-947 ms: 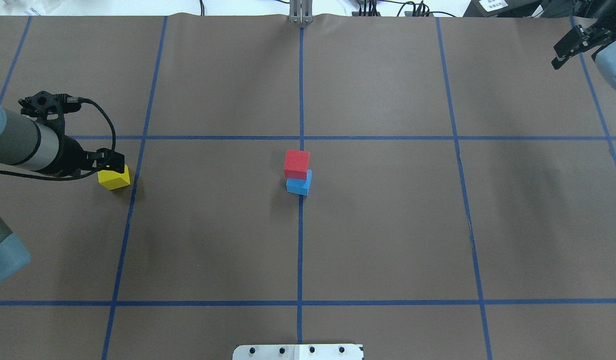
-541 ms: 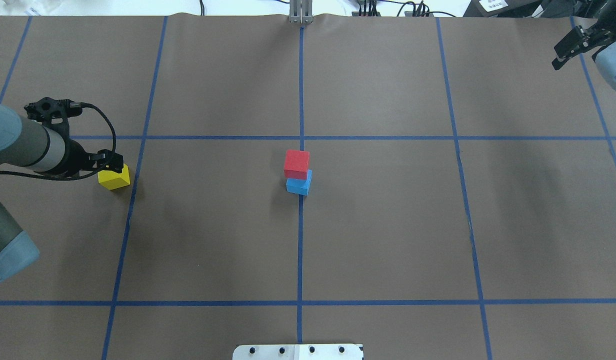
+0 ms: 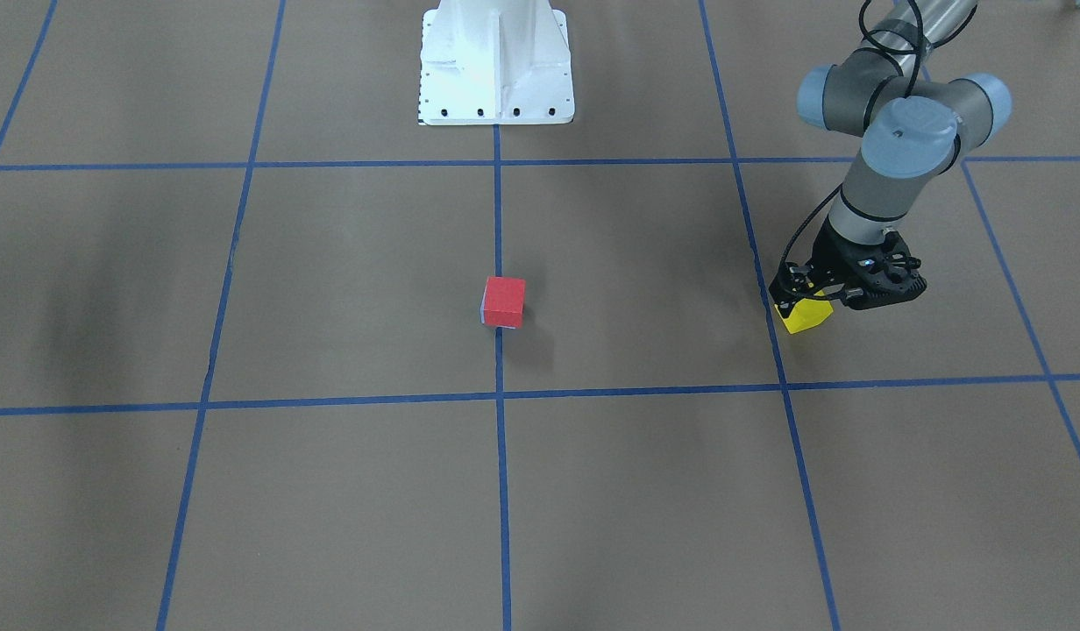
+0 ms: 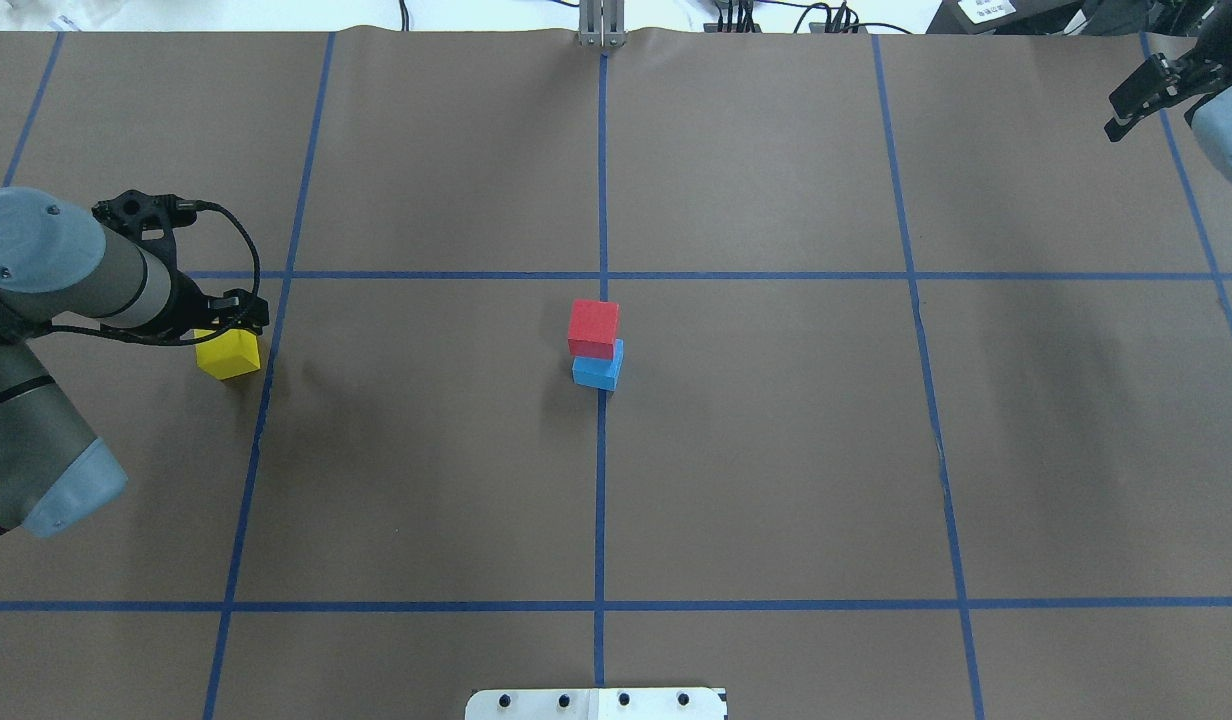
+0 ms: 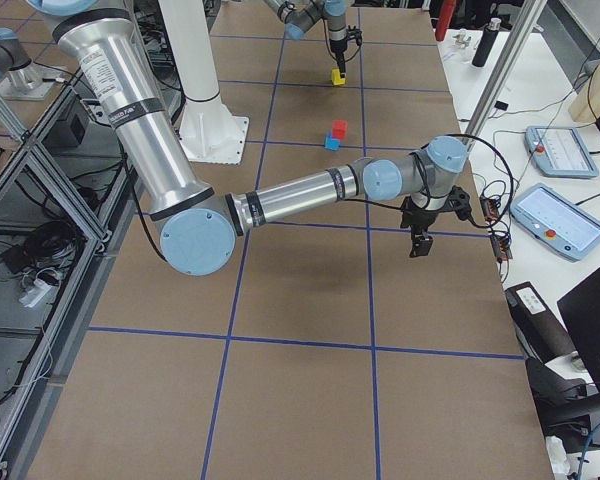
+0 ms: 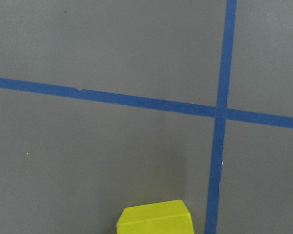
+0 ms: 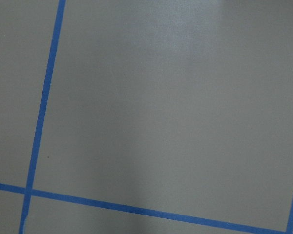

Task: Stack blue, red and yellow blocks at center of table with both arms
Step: 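Lower the left gripper and grasp the yellow cube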

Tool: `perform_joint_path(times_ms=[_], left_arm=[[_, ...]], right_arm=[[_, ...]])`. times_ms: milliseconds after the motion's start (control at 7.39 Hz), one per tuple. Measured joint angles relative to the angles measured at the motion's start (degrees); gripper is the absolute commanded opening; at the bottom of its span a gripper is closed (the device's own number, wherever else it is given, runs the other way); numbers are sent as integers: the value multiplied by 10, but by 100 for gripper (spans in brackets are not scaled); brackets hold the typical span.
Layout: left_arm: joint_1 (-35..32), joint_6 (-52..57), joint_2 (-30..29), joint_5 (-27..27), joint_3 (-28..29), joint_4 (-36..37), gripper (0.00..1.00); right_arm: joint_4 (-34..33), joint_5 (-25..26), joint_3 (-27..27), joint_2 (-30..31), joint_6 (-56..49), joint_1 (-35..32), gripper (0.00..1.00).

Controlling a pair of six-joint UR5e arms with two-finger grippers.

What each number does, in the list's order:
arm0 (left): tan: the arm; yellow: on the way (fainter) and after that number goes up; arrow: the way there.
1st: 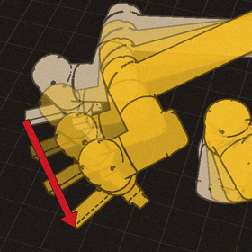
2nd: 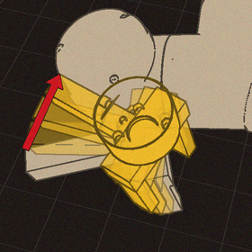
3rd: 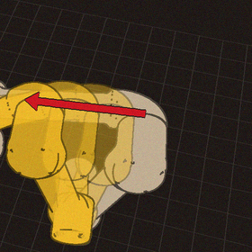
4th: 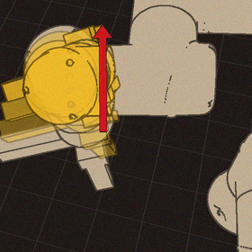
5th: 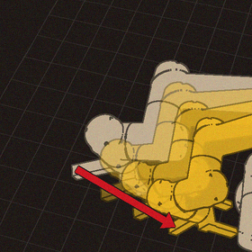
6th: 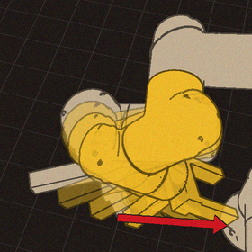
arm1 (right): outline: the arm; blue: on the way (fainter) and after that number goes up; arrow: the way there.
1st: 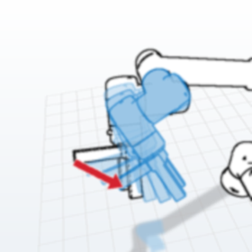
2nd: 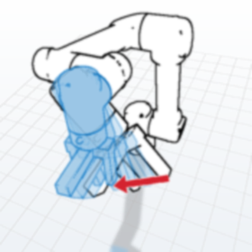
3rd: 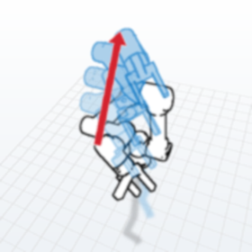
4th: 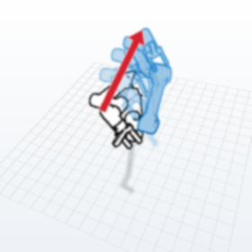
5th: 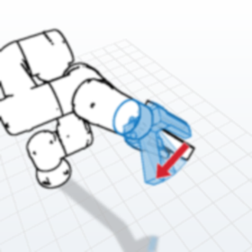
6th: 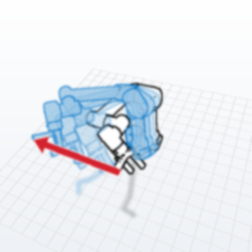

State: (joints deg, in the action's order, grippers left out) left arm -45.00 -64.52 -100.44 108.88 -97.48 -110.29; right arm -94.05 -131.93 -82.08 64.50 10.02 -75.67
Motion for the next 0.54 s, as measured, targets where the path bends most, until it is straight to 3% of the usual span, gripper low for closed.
perform_joint_path(times_ms=[271, 406, 541], left_arm=[[6, 3, -2, -2, 11, 0, 99], [11, 3, -2, -2, 12, 0, 73], [14, 3, -2, -2, 13, -1, 28]], right_arm=[[0, 1, 0, 0, 0, 0, 100], [0, 1, 0, 0, 0, 0, 100], [0, 1, 0, 0, 0, 0, 100]])
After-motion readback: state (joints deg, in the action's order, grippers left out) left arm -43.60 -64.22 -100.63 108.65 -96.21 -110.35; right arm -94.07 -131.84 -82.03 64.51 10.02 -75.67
